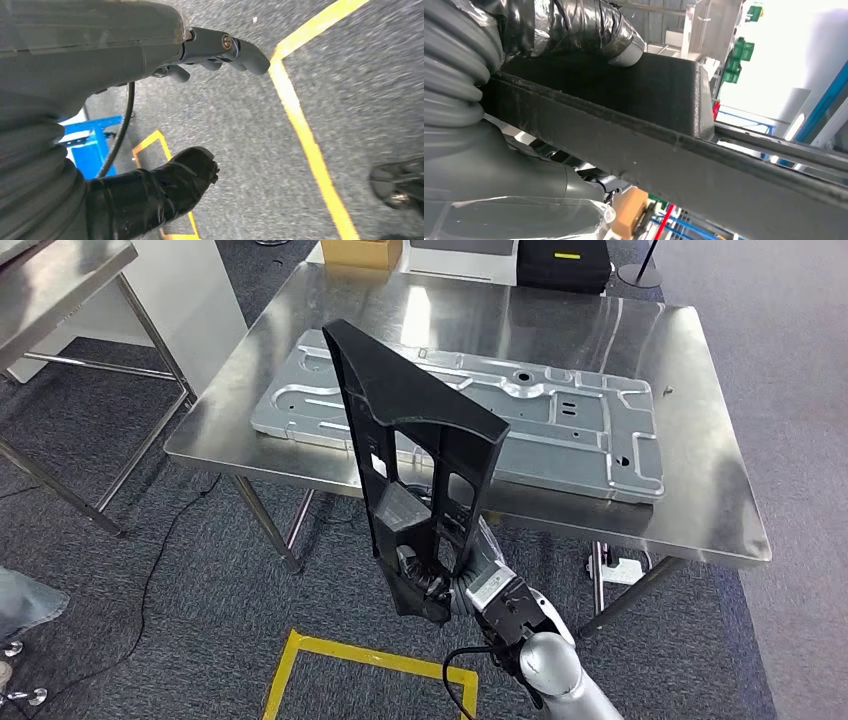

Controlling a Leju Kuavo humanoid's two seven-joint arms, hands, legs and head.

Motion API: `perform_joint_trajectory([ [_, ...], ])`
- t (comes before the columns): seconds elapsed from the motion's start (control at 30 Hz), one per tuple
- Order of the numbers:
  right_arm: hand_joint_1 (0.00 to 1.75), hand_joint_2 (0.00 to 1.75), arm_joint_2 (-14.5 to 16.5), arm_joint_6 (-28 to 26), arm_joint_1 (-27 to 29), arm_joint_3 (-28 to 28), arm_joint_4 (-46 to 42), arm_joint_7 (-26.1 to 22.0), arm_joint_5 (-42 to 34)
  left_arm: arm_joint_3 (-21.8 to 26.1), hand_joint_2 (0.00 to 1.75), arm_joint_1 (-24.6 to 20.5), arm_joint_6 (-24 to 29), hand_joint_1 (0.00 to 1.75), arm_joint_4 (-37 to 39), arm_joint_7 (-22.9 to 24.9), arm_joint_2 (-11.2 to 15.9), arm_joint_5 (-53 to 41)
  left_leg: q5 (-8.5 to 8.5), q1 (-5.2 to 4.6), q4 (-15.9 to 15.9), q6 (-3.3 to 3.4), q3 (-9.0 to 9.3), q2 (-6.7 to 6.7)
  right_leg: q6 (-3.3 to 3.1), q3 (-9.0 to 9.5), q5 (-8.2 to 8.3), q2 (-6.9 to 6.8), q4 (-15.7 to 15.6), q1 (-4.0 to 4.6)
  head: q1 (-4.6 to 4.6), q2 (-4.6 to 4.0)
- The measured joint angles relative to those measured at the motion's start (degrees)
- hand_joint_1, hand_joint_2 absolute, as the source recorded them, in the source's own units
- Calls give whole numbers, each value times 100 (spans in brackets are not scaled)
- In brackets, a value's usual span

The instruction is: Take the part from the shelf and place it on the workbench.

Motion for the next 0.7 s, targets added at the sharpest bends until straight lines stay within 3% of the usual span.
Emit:
perform_joint_trajectory([
  [0.1,173,175,-2,24,6,-7,5,-1,-46,0,175,-13,-40,0,0,-47,-3,-43,-127,4,-12,40,131,-3,104,-714,-318,-19,988,-67,3,0],
  [0.13,173,175,-3,33,14,-8,8,0,-59,0,175,-12,-45,0,0,-60,-4,-68,-189,6,-14,37,193,-6,127,-916,-405,-24,1165,-87,4,0],
  [0.17,173,175,-4,48,20,-10,11,2,-73,0,175,-9,-49,0,0,-72,-7,-93,-259,8,-15,29,271,-12,142,-1036,-397,-30,1173,-102,4,0],
  [0.2,173,175,-3,70,24,-17,13,3,-90,-1,175,-6,-54,0,0,-86,-13,-122,-333,13,-17,18,365,-16,146,-1064,-257,-39,997,-112,5,0],
  [0.27,173,175,-3,108,26,-46,17,6,-125,-10,175,0,-81,0,1,-135,-44,-186,-487,20,-23,-16,555,-18,115,-967,346,-69,326,-111,5,0],
  [0.3,173,175,-2,116,24,-69,22,9,-147,-22,175,-4,-99,0,1,-167,-66,-216,-547,21,-35,-41,628,-22,80,-909,572,-86,35,-92,2,0],
  [0.37,173,175,9,118,22,-122,25,9,-234,-58,175,-19,-130,0,1,-214,-109,-271,-601,21,-90,-114,735,-27,-12,-824,782,-101,-263,-45,-11,0],
  [0.43,173,175,77,112,25,-206,9,-3,-409,-85,175,-29,-140,0,2,-235,-137,-314,-559,24,-107,-198,825,-24,-110,-670,747,-81,-384,-40,-24,0],
  [0.5,173,175,188,82,13,-323,-28,-25,-601,-99,175,-39,-145,0,2,-255,-164,-347,-508,34,172,-234,755,-23,-189,-462,704,-65,-501,-56,-30,0],
  [0.57,173,175,271,31,-19,-434,-66,-38,-732,-107,175,-62,-149,0,2,-271,-189,-375,-600,44,749,-235,379,-25,-245,-286,616,-68,-550,-46,-36,0],
  [0.63,173,175,332,-6,-31,-527,-84,-34,-802,-114,175,-66,-154,0,2,-276,-202,-401,-893,48,1197,-254,-75,-24,-270,-129,485,-65,-556,-29,-39,0],
  [0.67,173,175,363,-13,-29,-569,-89,-31,-822,-119,175,-56,-156,0,2,-274,-207,-413,-1019,51,1235,-274,-232,-23,-266,-36,409,-53,-556,-24,-39,0],
  [0.7,173,175,395,-19,-29,-609,-91,-27,-835,-123,175,-43,-156,0,2,-272,-212,-423,-1036,57,1125,-299,-316,-22,-259,64,331,-38,-556,-23,-39,0],
])
